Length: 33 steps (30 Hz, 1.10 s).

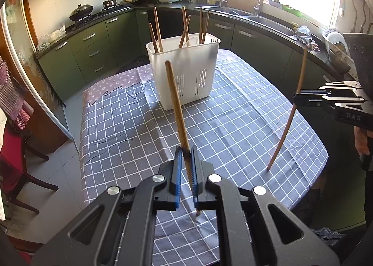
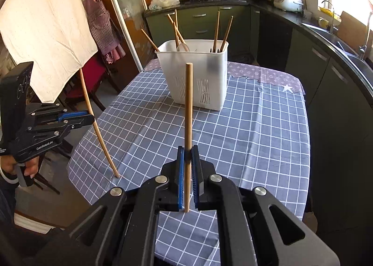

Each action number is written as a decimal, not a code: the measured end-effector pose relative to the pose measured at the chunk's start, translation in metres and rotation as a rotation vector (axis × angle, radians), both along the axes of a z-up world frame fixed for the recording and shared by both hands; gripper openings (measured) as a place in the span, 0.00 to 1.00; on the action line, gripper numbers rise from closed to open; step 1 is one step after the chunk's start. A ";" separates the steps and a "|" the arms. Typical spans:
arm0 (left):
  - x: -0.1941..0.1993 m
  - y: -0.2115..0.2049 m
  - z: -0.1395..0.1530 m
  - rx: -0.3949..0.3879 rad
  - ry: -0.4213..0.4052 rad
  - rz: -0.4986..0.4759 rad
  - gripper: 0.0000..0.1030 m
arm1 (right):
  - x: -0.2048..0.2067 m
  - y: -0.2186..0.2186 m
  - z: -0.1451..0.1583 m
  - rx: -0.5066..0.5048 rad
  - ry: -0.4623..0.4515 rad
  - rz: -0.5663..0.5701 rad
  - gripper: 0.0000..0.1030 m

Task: Organize utensils
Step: 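Carry both chopsticks over the white holder and open both grippers to drop them in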

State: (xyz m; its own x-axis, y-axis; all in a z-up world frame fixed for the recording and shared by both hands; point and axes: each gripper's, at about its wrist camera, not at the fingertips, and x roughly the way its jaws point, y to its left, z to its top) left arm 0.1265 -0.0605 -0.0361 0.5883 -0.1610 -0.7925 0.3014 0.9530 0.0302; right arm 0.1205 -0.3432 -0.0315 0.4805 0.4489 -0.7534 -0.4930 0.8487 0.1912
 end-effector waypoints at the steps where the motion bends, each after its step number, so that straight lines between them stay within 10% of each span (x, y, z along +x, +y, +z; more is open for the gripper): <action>1: -0.001 -0.001 0.000 0.005 -0.005 -0.001 0.07 | -0.006 -0.004 0.001 0.003 -0.014 -0.008 0.07; 33: 0.012 0.004 0.020 -0.048 -0.022 -0.016 0.06 | -0.018 -0.012 0.014 0.072 -0.032 0.032 0.07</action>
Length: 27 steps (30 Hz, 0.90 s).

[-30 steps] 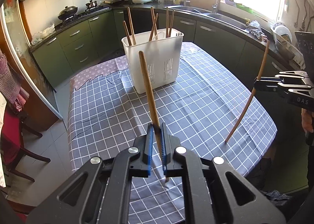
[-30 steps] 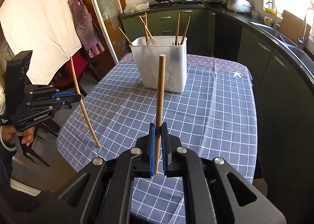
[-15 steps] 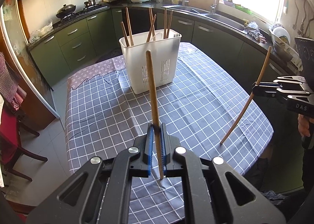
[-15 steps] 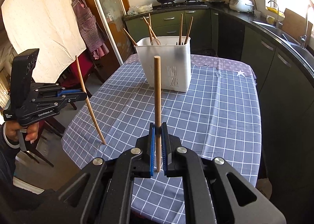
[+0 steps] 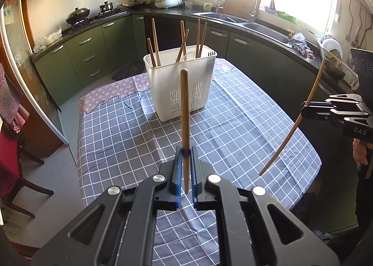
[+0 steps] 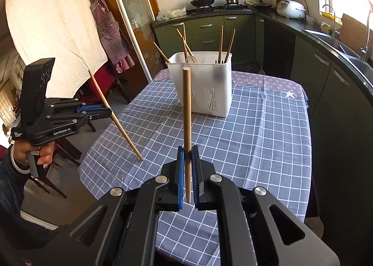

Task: Organize utensils
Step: 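Carry both chopsticks over the white holder and open both grippers to drop them in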

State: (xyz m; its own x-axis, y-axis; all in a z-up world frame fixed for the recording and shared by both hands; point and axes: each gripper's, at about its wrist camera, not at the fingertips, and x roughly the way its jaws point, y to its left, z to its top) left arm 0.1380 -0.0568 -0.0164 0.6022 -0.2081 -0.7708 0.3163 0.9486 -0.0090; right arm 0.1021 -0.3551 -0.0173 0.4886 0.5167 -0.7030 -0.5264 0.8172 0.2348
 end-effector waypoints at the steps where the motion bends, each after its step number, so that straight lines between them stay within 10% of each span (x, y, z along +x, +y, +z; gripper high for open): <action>1: 0.001 0.000 0.004 -0.002 -0.007 -0.001 0.06 | 0.002 -0.001 0.003 0.004 -0.005 0.001 0.07; 18: 0.061 -0.023 0.150 -0.040 -0.339 0.005 0.06 | 0.069 -0.007 0.145 0.136 -0.236 -0.067 0.07; 27: 0.129 -0.025 0.128 -0.036 -0.330 0.067 0.06 | 0.118 0.004 0.156 0.169 -0.254 -0.094 0.07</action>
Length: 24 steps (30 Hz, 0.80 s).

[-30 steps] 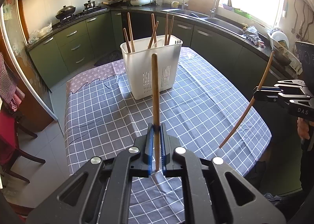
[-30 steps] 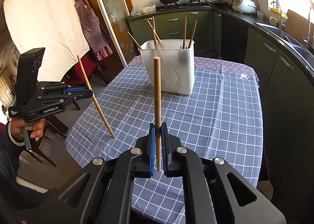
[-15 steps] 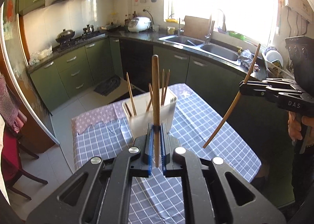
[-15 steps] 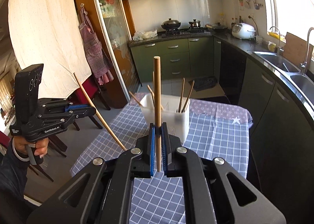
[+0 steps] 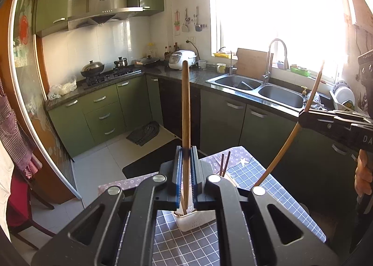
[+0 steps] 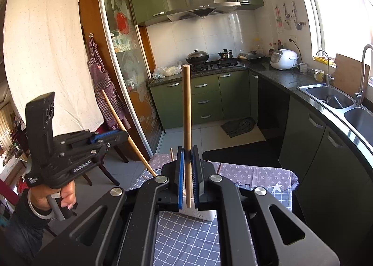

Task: Organize utensils
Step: 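Carry both chopsticks over the white holder and open both grippers to drop them in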

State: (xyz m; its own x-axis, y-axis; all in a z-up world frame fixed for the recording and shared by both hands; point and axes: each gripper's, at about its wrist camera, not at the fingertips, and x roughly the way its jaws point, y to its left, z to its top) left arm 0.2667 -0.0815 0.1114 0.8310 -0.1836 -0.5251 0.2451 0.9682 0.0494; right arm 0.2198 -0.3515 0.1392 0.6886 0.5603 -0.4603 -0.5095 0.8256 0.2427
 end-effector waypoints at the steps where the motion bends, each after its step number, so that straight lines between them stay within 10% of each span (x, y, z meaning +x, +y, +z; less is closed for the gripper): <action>1: 0.006 0.001 -0.005 -0.006 0.009 0.003 0.06 | 0.007 0.002 0.000 0.004 0.003 0.000 0.07; 10: 0.030 -0.003 -0.055 0.005 0.087 -0.018 0.07 | 0.047 0.025 -0.019 -0.007 0.022 0.011 0.07; 14: 0.031 -0.001 -0.076 0.018 0.095 -0.016 0.23 | 0.056 0.031 -0.028 -0.017 0.031 0.006 0.07; 24: -0.050 0.028 -0.055 -0.103 -0.142 0.007 0.56 | 0.081 0.046 -0.068 -0.054 0.088 0.001 0.07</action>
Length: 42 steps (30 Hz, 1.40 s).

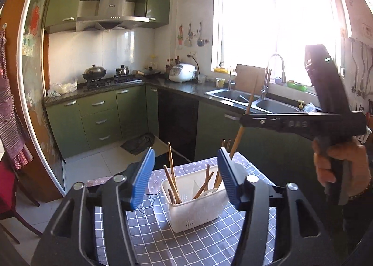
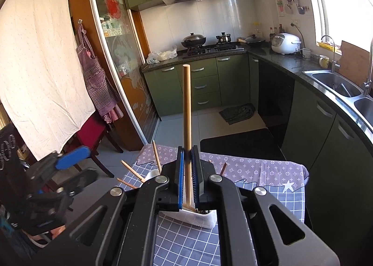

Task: Organize utensils

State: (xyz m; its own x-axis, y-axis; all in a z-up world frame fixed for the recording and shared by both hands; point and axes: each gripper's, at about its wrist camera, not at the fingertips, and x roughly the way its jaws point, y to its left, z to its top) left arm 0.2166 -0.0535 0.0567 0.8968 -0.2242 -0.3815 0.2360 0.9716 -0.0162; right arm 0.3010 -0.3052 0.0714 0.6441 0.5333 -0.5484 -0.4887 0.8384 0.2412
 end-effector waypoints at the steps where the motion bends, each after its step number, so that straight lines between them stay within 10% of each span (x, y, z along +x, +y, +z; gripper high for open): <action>1: -0.010 0.001 -0.002 -0.005 -0.014 0.007 0.59 | 0.002 0.003 -0.004 -0.005 0.006 0.001 0.07; 17: -0.090 0.032 -0.076 -0.069 0.088 0.060 0.90 | -0.005 0.023 -0.065 -0.068 0.076 0.007 0.17; 24: -0.097 0.036 -0.094 -0.060 0.107 0.107 0.93 | -0.086 -0.020 -0.048 -0.024 -0.049 -0.065 0.52; 29: -0.108 0.033 -0.111 -0.067 0.136 0.088 0.93 | -0.154 -0.051 -0.078 -0.016 -0.082 -0.123 0.95; 42: -0.173 0.035 -0.110 -0.053 0.100 0.133 0.93 | -0.263 -0.067 -0.120 -0.014 -0.138 -0.193 0.95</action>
State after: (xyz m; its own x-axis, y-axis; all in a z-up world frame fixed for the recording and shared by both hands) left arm 0.0435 -0.0184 -0.0538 0.8782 -0.1285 -0.4607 0.1004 0.9913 -0.0852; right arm 0.0378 -0.3722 -0.0482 0.8027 0.3863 -0.4544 -0.3467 0.9222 0.1714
